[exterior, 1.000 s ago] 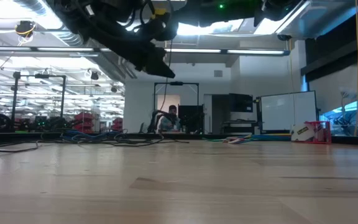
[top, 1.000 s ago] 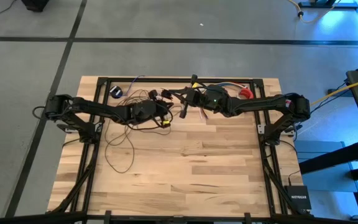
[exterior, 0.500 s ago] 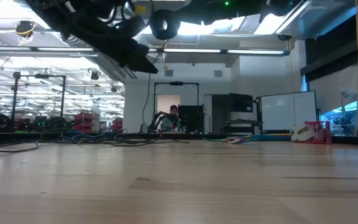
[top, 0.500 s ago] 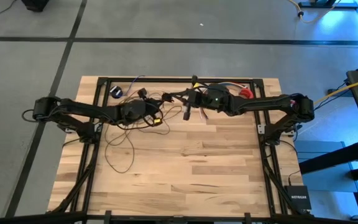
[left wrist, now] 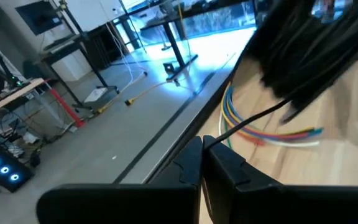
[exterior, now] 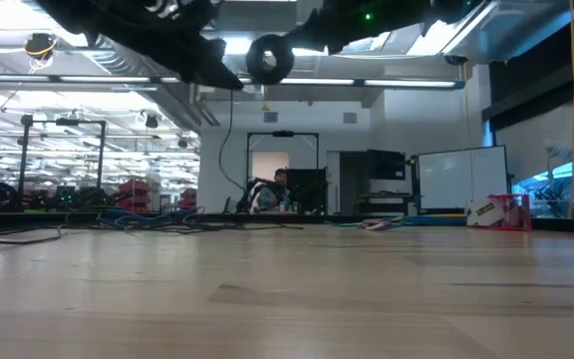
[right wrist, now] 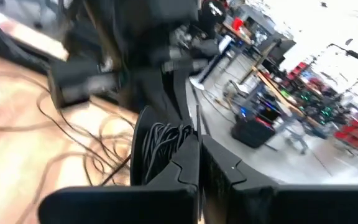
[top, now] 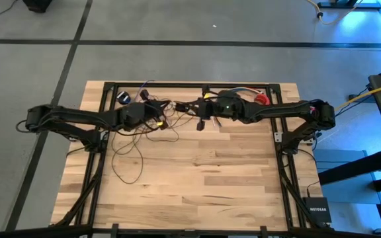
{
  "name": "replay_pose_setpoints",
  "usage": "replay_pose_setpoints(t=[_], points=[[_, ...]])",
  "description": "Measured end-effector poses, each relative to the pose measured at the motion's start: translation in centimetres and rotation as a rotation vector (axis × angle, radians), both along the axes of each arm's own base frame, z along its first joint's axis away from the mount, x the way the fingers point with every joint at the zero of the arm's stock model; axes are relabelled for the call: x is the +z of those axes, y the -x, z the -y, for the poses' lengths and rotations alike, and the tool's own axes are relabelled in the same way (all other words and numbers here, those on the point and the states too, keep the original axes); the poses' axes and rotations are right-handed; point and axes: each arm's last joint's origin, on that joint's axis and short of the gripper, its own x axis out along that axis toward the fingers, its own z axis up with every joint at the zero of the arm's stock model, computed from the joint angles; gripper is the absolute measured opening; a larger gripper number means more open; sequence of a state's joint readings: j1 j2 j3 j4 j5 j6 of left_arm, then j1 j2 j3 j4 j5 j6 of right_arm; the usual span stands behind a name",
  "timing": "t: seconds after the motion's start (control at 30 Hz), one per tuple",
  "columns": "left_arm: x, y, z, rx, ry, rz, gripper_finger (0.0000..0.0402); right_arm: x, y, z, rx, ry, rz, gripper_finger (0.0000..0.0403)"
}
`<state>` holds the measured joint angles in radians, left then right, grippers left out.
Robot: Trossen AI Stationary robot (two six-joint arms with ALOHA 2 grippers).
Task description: Coiling cords
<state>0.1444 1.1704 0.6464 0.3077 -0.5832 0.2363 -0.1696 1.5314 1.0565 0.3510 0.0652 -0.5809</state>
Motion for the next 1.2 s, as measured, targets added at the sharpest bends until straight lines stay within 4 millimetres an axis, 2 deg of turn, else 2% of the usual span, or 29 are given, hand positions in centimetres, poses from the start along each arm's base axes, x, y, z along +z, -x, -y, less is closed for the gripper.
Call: replay_pose_setpoints(t=[0.17,0.43,0.8,1.0,1.2], points=[[0.8,0.7,0.2,-0.024,0.049,0.067,0.0004,-0.3,0.1,0.1,-0.021,0.056,-0.049,0.0009],[1.6,0.5,1.5,-0.206,0.114,0.159,0.0004,-0.5,0.1,0.1,-0.016,0.07,-0.072,0.0009],[1.9,0.3,2.3,-0.259,0.098,0.185,0.0004,-0.7,0.1,0.1,-0.023,0.062,-0.086,0.0009],[3.0,0.1,2.6,-0.305,0.106,0.311,0.0004,-1.0,0.0,0.3,-0.032,0.061,-0.093,0.0009],[2.7,-0.4,2.9,-0.375,0.086,0.289,0.0004,-1.0,-0.1,0.2,-0.03,0.061,-0.098,0.0009]])
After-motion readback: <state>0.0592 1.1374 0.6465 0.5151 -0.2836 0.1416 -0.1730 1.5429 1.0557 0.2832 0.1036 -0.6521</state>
